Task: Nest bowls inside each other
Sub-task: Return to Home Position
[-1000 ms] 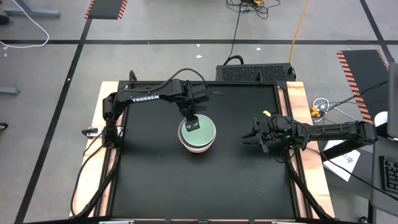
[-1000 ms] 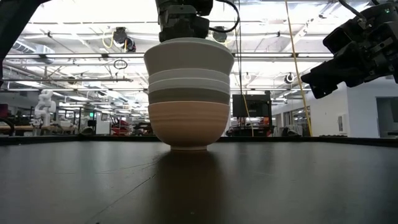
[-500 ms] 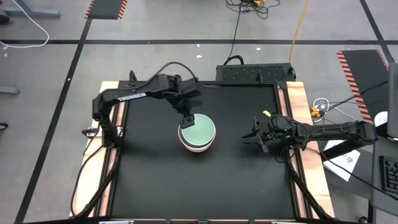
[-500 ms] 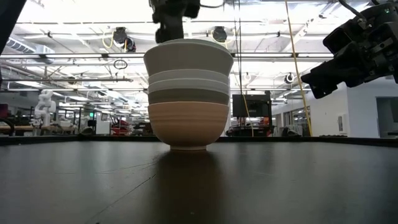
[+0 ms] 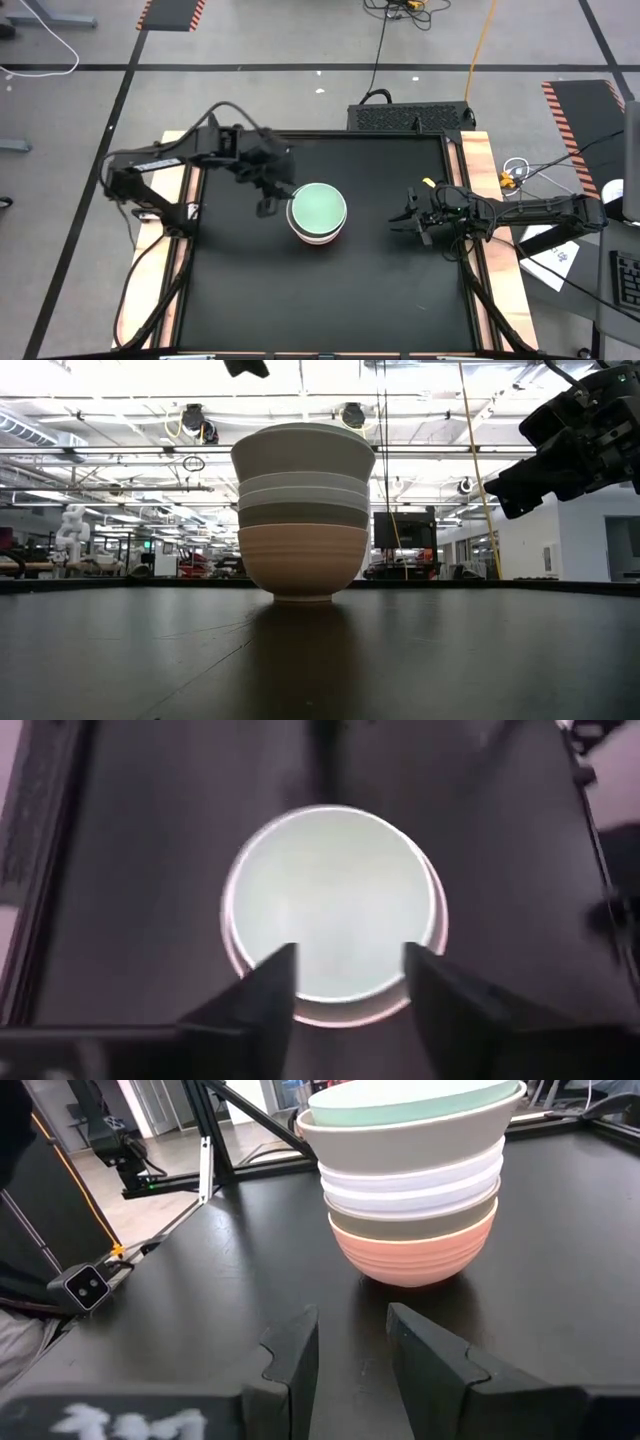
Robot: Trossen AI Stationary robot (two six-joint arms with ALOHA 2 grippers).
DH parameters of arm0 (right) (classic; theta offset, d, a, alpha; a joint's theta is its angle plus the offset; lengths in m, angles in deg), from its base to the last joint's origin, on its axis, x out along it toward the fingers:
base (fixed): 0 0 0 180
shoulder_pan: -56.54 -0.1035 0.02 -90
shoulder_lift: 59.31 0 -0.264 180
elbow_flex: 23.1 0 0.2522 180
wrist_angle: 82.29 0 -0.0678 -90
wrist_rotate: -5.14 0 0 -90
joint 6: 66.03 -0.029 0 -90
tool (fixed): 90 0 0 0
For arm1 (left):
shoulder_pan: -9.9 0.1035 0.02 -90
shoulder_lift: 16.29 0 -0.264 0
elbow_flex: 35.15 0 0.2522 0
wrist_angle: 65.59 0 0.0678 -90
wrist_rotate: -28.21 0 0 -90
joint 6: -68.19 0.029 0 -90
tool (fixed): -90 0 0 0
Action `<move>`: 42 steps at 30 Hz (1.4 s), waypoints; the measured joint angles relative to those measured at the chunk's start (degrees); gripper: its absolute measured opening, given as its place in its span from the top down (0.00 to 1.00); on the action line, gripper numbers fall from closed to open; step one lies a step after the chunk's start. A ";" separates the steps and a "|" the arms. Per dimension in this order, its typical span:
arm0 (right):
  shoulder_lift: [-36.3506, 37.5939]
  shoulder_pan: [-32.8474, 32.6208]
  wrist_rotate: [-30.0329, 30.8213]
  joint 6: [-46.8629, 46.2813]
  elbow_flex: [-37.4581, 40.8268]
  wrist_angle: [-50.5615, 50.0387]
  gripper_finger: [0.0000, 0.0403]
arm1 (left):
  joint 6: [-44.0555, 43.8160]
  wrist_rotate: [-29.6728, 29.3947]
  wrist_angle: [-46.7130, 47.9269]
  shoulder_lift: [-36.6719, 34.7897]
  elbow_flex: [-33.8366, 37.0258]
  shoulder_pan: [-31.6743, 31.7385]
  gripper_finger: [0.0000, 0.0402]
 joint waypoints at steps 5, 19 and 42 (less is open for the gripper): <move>-0.26 -0.02 0.02 -0.13 -0.01 0.38 0.72 | 0.85 -0.32 -5.24 -5.35 11.22 -1.64 0.91; -1.46 0.00 0.07 -0.02 0.01 1.34 0.72 | -5.47 -4.28 -38.34 -28.17 47.22 -2.73 0.99; -1.81 0.01 0.09 -0.82 0.01 1.73 0.72 | -9.00 -6.47 -90.97 -46.20 90.05 -8.59 1.00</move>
